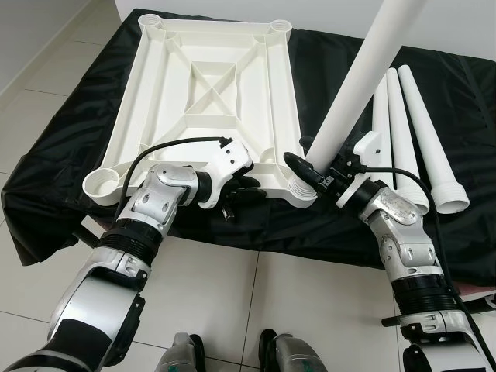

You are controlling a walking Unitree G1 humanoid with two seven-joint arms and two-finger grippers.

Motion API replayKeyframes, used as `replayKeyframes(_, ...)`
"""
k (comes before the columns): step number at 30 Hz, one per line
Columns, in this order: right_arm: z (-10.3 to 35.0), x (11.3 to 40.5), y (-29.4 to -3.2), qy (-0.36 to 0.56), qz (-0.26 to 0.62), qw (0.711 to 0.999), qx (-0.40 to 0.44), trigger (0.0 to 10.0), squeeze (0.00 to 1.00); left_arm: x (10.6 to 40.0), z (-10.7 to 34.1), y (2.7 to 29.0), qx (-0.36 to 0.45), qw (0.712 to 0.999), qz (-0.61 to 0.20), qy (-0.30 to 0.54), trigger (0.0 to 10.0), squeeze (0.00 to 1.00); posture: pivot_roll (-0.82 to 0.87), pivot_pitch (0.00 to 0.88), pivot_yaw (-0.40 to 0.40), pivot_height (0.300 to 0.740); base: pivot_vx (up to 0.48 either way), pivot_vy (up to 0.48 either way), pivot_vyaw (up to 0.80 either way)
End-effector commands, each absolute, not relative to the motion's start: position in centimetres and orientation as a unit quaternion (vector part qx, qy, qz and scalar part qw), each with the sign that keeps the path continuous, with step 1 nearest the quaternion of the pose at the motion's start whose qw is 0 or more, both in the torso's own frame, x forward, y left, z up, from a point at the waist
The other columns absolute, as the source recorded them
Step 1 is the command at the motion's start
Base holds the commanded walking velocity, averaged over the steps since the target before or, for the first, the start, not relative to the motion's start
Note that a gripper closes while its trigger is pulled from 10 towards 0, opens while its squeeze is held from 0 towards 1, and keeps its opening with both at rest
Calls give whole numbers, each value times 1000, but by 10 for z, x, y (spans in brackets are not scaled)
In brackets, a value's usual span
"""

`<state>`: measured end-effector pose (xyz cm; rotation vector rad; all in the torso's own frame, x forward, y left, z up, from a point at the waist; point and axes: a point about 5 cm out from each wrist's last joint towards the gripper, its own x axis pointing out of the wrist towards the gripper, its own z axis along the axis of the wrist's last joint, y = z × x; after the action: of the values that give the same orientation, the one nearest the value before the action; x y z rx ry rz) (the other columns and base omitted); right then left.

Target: Building children table

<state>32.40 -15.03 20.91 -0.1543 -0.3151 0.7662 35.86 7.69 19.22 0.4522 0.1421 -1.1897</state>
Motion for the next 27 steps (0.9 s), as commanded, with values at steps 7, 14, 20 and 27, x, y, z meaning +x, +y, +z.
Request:
replayKeyframes(7, 189, 316, -144, -116, 364, 922, -60, 10000, 0, 356, 194, 76, 197, 804, -559, 56, 10000, 0, -51, 215, -18, 740, 0, 0, 0)
replayKeyframes(14, 190, 311, -141, -128, 341, 930, -51, 10000, 0, 357, 195, 76, 197, 804, -558, 55, 10000, 0, -51, 216, -16, 740, 0, 0, 0)
replayKeyframes(20, 191, 306, -139, -140, 302, 942, -41, 10000, 0, 357, 195, 76, 197, 803, -560, 56, 10000, 0, -52, 218, -12, 740, 0, 0, 0)
replayKeyframes(27, 190, 301, -136, -145, 278, 949, -36, 10000, 0, 357, 195, 75, 197, 802, -561, 56, 10000, 0, -55, 218, -9, 740, 0, 0, 0)
